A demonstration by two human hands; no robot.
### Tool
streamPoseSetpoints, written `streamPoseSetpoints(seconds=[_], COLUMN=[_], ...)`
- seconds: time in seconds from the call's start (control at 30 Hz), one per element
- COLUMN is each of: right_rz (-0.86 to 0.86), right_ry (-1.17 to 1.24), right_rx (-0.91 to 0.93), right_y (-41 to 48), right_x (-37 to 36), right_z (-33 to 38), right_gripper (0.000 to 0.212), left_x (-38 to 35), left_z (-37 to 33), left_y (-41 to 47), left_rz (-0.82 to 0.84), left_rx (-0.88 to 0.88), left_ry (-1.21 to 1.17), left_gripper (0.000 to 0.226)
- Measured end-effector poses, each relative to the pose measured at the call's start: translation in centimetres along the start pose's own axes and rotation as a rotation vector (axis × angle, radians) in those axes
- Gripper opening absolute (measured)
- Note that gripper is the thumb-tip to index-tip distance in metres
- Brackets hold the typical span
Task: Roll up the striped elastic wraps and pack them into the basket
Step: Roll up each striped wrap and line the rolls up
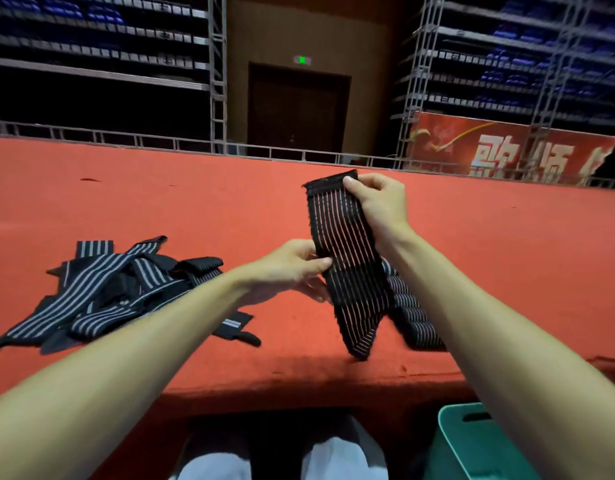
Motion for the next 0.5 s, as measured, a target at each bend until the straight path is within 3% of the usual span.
streamPoseSetpoints(seconds=[0.13,0.23,0.37,0.5], right_rz=[-0.036,0.019,0.129,0.122], right_ry=[0.063,0.021,-0.122,-0.292], right_rx=[-0.138,-0.189,-0.244,-0.198], right_y=[1.4,1.4,0.5,0.6], right_x=[1.4,1.7,1.4,1.5], right_z=[0.0,-0.9,-4.8,-10.3], right_gripper=[0.01,0.007,0.004,0.007], left_x=[-0.7,-1.1,-0.9,0.1], left_z=[-1.4,-0.4,4.0,8.9], left_y=[0.0,0.6,2.8,5.7], left_rz=[0.121,0.171,0.036,-0.155], left_rx=[0.011,0.056,0.132,0.185], left_ry=[-0.241,-0.293,-0.234,-0.088], left_gripper=[0.019,0.021,0.017,0.011])
Point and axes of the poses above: each hand's wrist, its own y-axis towards the middle knuckle, its own x-axis out of the back of the hand, z = x × y, the point moved 6 cm from there along y, towards the middle knuckle, and after that the axes turned 8 degrees about x, right-handed, at the moved point
